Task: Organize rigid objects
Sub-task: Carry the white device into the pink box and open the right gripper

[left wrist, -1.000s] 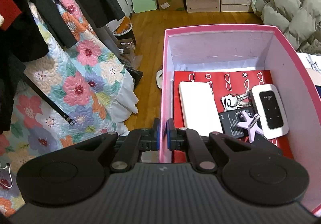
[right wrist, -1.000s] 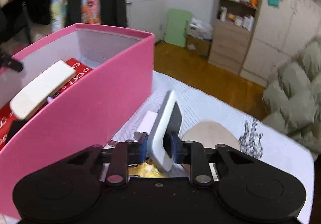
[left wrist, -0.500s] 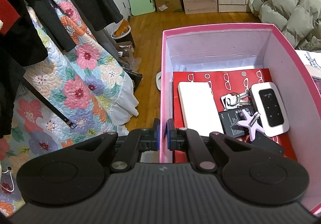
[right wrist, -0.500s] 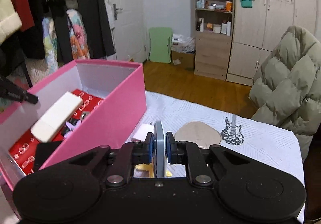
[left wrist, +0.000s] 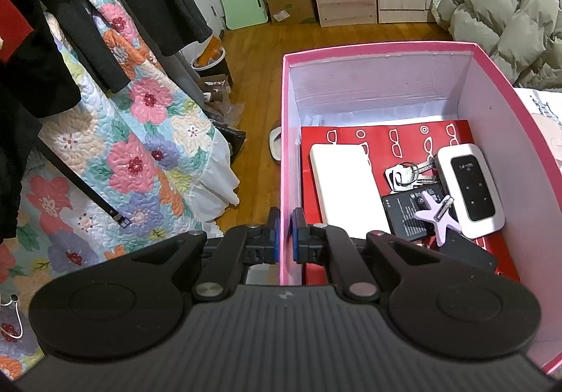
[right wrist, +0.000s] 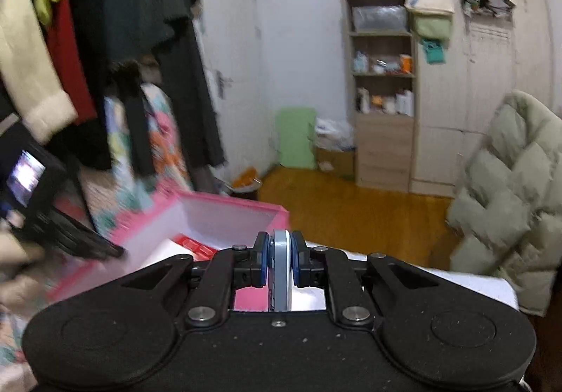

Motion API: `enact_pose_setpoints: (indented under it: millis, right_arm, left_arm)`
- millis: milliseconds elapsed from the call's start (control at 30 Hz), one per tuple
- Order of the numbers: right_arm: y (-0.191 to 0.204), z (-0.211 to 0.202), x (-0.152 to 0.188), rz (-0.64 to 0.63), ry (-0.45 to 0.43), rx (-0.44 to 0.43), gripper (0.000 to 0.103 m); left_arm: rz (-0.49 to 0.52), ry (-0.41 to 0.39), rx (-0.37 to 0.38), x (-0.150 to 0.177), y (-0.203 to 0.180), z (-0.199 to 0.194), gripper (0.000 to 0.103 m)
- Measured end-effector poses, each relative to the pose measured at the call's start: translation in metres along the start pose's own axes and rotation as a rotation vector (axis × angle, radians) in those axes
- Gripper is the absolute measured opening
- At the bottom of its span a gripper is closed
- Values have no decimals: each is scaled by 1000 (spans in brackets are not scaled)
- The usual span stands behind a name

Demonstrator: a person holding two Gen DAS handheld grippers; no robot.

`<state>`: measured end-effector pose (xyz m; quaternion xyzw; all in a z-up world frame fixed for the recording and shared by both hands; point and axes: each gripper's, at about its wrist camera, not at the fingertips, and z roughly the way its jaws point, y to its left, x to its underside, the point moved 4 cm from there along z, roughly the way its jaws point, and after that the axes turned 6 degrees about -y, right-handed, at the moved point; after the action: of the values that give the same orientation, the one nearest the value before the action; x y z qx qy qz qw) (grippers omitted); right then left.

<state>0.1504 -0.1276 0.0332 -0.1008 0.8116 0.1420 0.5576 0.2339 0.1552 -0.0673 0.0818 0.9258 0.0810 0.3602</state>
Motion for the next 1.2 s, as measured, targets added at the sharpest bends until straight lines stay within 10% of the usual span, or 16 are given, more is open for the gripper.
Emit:
enact_pose_setpoints:
  millis: [233,633,900,1000,1200]
  right_arm:
    - [36,19,-14,85,31,-254,16]
    - [67,104,53,468,364,-509,16]
    - [82,100,72,427,495,-485,26]
    - [65,72,49,353,383,-417,46]
    - [6,37,31,201,271,-171,50]
  left_arm:
    - [-5,-3,18,0,3,1,5]
    - [-38,-7,64,1,11,2,4]
    - [-38,-12,60,1,11,4,4]
    - [-40,-11,66,1,10,4,4]
    - [-21,-24,52,-1,10,4,4]
